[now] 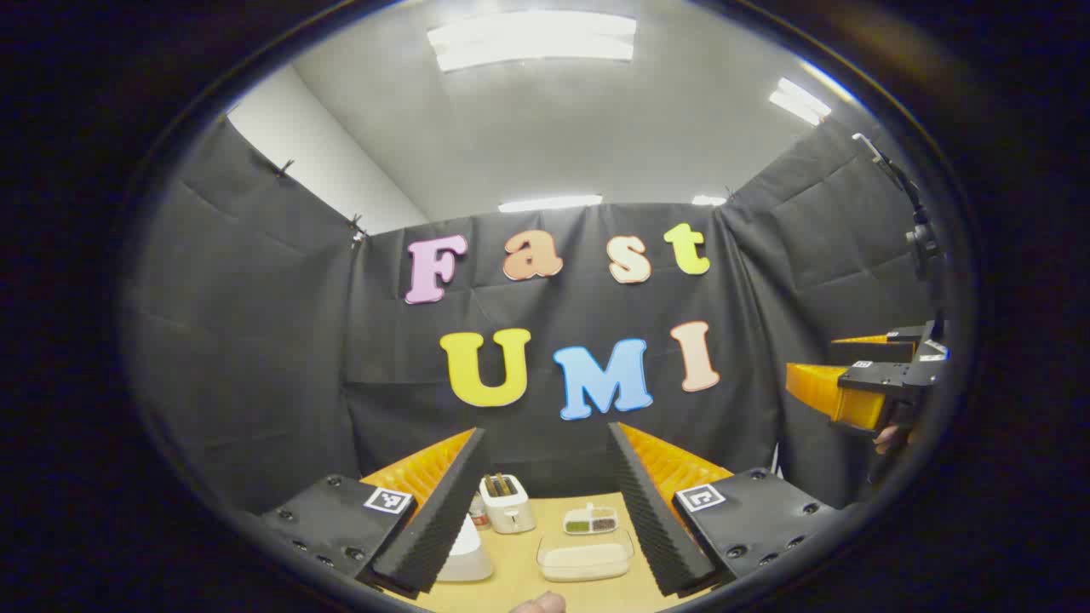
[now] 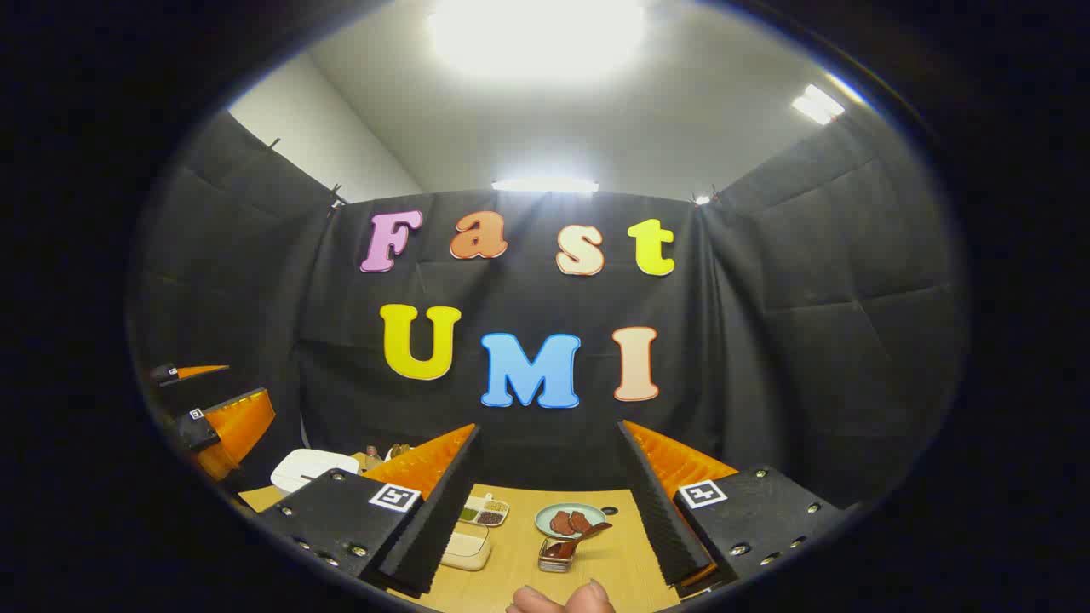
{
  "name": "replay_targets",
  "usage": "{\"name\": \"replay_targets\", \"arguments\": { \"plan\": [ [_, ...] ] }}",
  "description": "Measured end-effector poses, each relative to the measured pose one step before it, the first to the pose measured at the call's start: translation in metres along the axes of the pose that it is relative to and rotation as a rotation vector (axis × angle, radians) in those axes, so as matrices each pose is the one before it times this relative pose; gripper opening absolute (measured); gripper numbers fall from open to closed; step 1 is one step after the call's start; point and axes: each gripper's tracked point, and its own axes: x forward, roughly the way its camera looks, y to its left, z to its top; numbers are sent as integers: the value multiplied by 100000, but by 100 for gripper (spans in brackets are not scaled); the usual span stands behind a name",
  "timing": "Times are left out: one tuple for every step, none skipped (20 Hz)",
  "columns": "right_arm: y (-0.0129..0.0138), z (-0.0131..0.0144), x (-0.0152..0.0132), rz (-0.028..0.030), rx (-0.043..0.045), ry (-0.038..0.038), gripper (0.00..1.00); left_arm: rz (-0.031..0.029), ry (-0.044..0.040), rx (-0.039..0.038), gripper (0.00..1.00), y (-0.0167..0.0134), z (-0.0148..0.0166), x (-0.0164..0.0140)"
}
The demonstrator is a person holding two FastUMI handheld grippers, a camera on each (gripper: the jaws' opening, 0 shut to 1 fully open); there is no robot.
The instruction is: Close the left gripper, press the button to open the rice cooker; take a wooden spoon from the chopstick holder with the right hand, scoop a spoonful of rice and pour it into the rice cooker, then put the wooden spoon back into the chopstick holder.
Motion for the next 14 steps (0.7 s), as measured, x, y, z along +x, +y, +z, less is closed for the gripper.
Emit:
{"name": "replay_targets", "arguments": {
  "plan": [
    [1108,207,294,1011,-252,-864,96,-1210,-705,-2112,95,780,-159,520],
    [474,104,332,-1410,-992,935,95,-647,-164,-1853,95,840,198,311],
    [1,-78,202,-1999,-632,547,95,232,1225,-1099,95,1021,-284,229],
    [505,587,-20,-799,280,-1236,95,-410,-2,-531,95,790,-195,31],
    [755,550,2,-12,663,-1533,95,-534,-1335,545,95,625,153,192],
    [639,140,-132,577,250,-79,95,28,-392,1672,95,840,-11,282],
    [435,-56,-179,706,-607,280,95,-38,739,2072,95,694,-104,29],
    [177,-37,63,41,-1321,23,95,25,-87,1438,95,451,-2,-20],
    [-109,222,99,-806,-1295,-142,95,933,-1234,289,95,603,432,-3],
    [65,41,-40,-408,-801,392,95,882,-136,-567,95,422,-84,-198],
    [384,145,-106,295,48,79,95,-231,643,-1129,96,26,-116,-172],
    [289,295,36,583,275,-215,95,-490,520,-878,96,-224,-345,56],
    [-9,134,23,208,-156,-90,95,-318,3,-285,96,-80,124,114],
    [-183,162,90,-336,-602,36,95,-228,-367,179,96,-35,179,105]
  ]
}}
